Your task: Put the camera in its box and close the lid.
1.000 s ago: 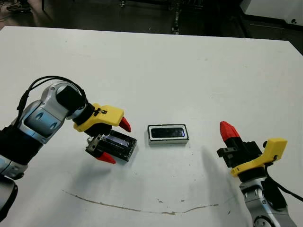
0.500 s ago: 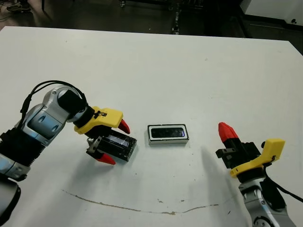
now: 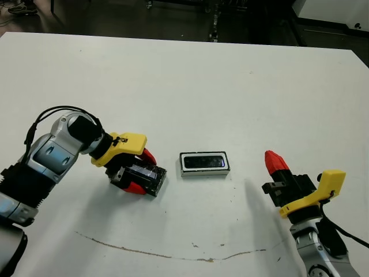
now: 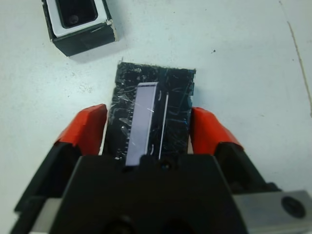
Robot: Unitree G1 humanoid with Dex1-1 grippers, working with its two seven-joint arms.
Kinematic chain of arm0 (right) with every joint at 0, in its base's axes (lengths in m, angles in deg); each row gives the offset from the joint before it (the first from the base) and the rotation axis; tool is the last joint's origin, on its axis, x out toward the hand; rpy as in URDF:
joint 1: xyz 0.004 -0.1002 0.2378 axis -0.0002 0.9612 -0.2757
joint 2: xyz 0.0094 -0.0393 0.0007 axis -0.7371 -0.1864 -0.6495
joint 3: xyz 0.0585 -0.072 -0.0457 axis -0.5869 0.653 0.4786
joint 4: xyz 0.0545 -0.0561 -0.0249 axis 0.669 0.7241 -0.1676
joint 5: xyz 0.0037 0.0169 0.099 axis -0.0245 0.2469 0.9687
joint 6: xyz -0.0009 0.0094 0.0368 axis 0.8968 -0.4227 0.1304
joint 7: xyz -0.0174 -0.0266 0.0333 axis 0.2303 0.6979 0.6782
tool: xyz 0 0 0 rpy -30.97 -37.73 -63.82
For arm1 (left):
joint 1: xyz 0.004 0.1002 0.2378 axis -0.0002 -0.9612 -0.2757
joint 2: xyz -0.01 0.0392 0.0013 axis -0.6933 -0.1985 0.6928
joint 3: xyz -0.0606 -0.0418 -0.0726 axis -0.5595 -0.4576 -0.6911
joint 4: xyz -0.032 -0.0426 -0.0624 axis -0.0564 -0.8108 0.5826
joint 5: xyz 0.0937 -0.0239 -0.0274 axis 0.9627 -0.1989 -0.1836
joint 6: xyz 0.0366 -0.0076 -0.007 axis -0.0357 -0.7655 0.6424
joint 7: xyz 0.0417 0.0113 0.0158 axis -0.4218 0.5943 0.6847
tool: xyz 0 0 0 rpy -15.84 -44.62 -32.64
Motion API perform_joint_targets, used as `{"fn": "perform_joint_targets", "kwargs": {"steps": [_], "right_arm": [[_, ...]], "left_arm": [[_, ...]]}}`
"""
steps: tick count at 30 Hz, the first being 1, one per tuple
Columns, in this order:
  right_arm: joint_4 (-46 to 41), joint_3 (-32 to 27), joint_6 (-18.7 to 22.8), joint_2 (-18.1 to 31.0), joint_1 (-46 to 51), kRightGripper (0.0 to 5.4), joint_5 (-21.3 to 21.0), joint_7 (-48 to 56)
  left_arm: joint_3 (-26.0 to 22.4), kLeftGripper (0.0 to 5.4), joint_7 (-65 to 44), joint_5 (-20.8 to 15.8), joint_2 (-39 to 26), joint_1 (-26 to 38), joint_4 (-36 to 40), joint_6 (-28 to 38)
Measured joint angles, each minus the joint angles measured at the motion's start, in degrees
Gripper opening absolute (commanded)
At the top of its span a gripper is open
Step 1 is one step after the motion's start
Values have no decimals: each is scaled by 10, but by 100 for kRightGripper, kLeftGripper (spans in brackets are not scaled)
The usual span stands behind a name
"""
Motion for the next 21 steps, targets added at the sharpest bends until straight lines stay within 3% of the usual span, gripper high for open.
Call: {"fn": "perform_joint_targets", "kwargs": {"steps": [13,21], "right_arm": [[0,11,1,1,0,0,-7,0],[0,12,1,1,1,0,-7,0]], "left_arm": [[-10,317,3,-6,2,-2,7,-5],[-89,317,65,-74,34,-7,-2,-52]]}}
